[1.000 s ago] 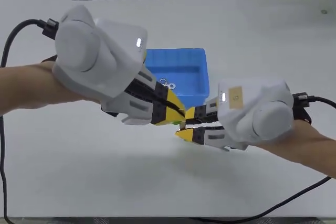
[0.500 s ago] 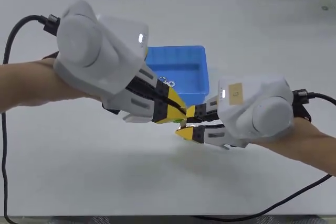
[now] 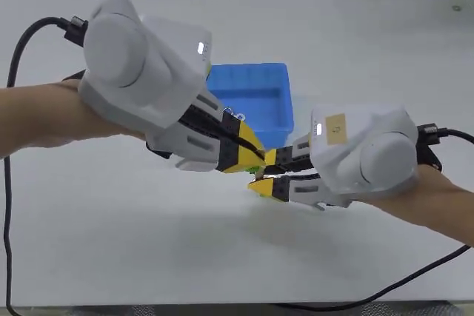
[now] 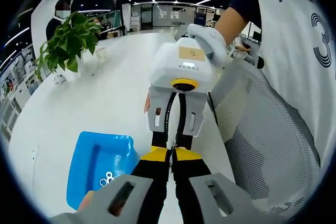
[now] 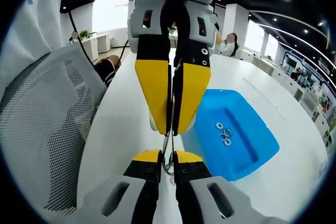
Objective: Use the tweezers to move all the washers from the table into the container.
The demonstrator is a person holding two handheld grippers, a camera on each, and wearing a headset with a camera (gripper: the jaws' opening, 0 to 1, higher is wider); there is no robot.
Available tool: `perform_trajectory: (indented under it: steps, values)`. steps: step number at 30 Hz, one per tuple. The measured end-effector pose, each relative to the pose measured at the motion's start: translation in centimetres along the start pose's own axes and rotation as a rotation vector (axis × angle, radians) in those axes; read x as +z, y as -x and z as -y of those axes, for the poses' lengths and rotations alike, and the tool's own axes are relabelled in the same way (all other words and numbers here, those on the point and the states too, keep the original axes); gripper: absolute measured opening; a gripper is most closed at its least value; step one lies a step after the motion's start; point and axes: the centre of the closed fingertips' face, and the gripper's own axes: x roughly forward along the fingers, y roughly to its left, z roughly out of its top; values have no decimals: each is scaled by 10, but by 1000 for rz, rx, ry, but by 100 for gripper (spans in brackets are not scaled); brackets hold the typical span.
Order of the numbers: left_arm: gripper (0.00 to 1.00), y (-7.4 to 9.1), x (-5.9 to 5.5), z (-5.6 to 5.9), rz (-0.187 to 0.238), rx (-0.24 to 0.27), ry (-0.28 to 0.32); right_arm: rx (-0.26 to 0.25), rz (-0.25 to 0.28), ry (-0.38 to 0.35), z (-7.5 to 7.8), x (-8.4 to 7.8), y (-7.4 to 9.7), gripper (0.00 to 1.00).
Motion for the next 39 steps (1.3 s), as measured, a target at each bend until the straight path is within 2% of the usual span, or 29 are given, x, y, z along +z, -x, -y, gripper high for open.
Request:
perform_trajectory:
  steps: [9,24,31,39]
  values:
    - [6,6,1,6,-20,1,-26,-7,7,1,-3,5,1,10]
    - [6,36,18,12,-3,33,-51,-28,35,44,-3,39,12,10]
    - [6,50,25,17,-15,39,-87,-25,43,78,-5,55,14,10]
    - [6,62,34,14,-19,54,-125,-36,43,114,2,69,20,10]
